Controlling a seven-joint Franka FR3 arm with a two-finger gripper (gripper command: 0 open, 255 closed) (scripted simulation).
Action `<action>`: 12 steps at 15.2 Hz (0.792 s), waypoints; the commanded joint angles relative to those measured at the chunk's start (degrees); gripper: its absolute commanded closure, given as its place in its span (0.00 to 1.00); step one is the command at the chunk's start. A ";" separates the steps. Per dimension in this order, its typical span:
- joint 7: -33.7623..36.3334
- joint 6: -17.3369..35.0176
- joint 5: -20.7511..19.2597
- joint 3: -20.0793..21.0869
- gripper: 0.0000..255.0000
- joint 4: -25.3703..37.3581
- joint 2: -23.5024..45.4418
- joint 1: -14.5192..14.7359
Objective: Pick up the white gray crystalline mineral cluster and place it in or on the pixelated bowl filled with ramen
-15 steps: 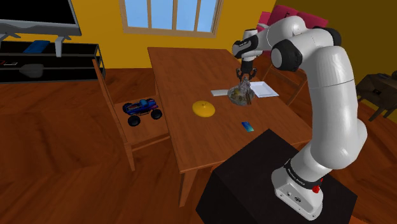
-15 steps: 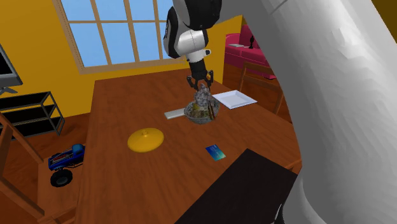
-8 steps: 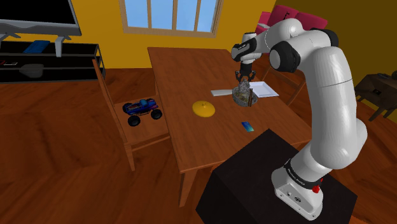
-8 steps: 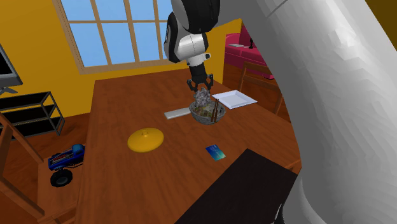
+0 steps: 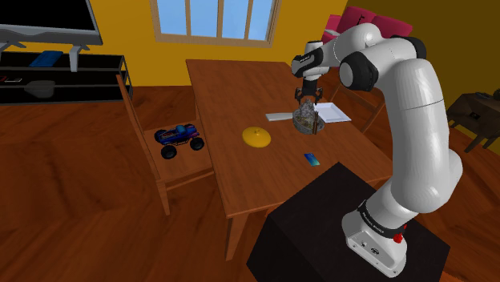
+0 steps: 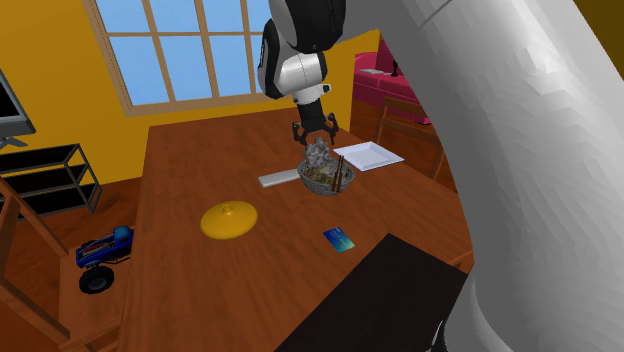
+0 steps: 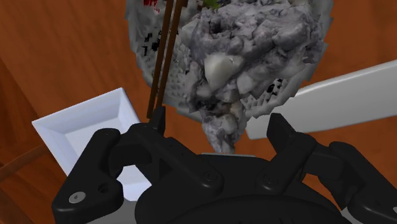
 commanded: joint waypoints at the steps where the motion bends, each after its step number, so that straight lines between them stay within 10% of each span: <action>1: 0.00 0.02 0.00 0.00 0.00 -0.02 0.00 0.00; 12: 0.76 -5.73 -1.24 -0.94 0.00 3.07 -2.74 1.08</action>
